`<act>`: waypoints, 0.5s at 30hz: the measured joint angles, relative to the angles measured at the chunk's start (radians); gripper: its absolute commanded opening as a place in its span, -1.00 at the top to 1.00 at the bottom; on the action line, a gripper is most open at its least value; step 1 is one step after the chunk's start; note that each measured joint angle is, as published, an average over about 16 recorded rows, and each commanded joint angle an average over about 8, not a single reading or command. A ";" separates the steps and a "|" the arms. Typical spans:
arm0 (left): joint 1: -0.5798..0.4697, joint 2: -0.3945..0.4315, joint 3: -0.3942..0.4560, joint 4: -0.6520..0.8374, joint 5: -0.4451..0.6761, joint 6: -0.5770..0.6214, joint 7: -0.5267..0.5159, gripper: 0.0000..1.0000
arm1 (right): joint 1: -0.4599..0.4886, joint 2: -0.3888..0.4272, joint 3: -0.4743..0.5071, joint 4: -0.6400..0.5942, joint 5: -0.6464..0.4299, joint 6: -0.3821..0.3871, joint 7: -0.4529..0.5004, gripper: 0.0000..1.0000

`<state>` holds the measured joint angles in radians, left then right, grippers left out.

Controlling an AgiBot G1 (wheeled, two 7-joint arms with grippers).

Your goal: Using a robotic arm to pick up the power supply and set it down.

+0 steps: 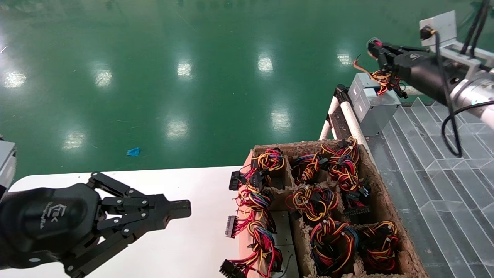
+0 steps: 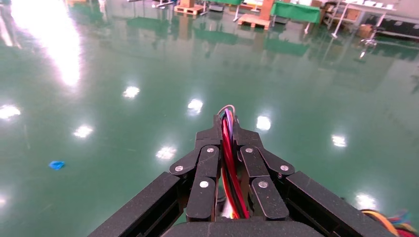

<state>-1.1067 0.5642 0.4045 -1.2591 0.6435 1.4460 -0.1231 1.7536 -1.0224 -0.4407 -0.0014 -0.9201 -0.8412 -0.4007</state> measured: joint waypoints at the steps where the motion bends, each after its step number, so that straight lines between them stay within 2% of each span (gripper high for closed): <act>1: 0.000 0.000 0.000 0.000 0.000 0.000 0.000 1.00 | -0.001 -0.002 0.000 0.001 0.000 0.002 -0.001 -1.00; 15: 0.000 0.000 0.000 0.000 0.000 0.000 0.000 1.00 | 0.023 -0.017 -0.002 0.023 -0.003 0.035 -0.055 -1.00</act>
<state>-1.1067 0.5641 0.4045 -1.2591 0.6434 1.4460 -0.1230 1.7766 -1.0393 -0.4425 0.0211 -0.9234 -0.8063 -0.4560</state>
